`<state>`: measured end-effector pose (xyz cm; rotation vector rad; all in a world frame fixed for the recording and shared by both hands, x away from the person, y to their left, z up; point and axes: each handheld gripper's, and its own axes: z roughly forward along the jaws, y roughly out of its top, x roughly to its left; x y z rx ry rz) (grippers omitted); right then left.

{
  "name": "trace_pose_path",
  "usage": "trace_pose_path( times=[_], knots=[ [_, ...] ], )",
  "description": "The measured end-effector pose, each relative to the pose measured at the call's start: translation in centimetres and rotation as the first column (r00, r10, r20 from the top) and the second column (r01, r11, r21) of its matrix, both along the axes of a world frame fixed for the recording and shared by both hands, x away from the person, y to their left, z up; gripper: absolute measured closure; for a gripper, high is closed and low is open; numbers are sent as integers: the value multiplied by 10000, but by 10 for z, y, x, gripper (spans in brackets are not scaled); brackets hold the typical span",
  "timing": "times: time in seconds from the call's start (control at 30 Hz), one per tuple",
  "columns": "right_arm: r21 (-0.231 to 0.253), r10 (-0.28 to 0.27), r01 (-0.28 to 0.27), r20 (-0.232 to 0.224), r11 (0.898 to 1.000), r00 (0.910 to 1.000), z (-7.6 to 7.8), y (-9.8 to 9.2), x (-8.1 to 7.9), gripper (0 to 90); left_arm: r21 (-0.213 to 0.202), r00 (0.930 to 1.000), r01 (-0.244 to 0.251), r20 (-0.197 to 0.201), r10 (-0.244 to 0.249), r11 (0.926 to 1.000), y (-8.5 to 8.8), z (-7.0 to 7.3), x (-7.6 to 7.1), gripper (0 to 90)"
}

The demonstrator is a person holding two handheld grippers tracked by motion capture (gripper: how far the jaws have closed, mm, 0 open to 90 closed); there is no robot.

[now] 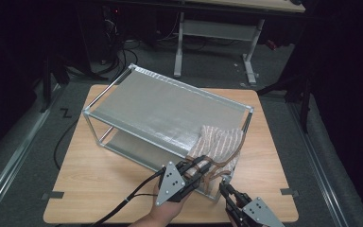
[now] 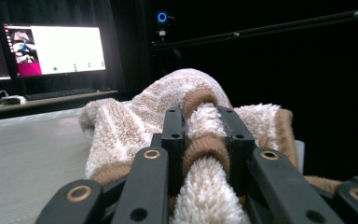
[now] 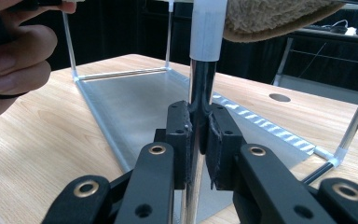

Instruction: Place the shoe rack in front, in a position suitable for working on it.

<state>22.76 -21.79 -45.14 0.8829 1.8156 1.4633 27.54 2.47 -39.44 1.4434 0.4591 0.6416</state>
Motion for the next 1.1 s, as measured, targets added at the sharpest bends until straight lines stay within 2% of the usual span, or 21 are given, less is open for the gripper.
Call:
trace_pose_path(
  times=[0.17, 0.27, 0.33, 0.47, 0.6, 0.83, 0.93, 1.0, 1.1],
  knots=[
    [-72, -3, 3, -1, 10000, 10000, 0, 1, 0, 810, -43, 9992, -390, 50, 390, 9992, 17, -1, 7, 748],
    [-97, -17, 17, -10, 10000, 10000, 0, 1, 0, 810, -95, 9970, -774, 22, 774, 9970, 34, -2, 13, 748],
    [-85, -8, 8, -9, 10000, 10000, 0, 1, 0, 810, -156, 9949, -1009, -30, 1009, 9948, 47, -2, 18, 749],
    [-105, -6, 6, 1, 9999, 10000, 1, 1, 0, 810, -182, 9861, -1659, -110, 1657, 9860, 76, -2, 31, 750],
    [-109, -16, 16, -3, 9999, 10000, 1, 1, 0, 810, -123, 9754, -2203, -129, 2201, 9754, 102, -1, 42, 751],
    [-108, -20, 20, -6, 9999, 10000, 1, 1, 0, 810, -144, 9486, -3161, -206, 3158, 9486, 150, -1, 62, 751],
    [-116, -13, 13, -4, 9999, 10000, 1, 1, 0, 810, -101, 9399, -3413, -170, 3411, 9399, 165, -1, 66, 751],
    [-114, -5, 5, -4, 9999, 10000, 1, 0, 0, 810, -93, 9311, -3646, -185, 3644, 9311, 175, -1, 69, 751],
    [-121, -7, 7, -7, 9999, 10000, 1, 0, 0, 810, -185, 9143, -4045, -325, 4038, 9144, 195, -1, 76, 751]
  ],
)
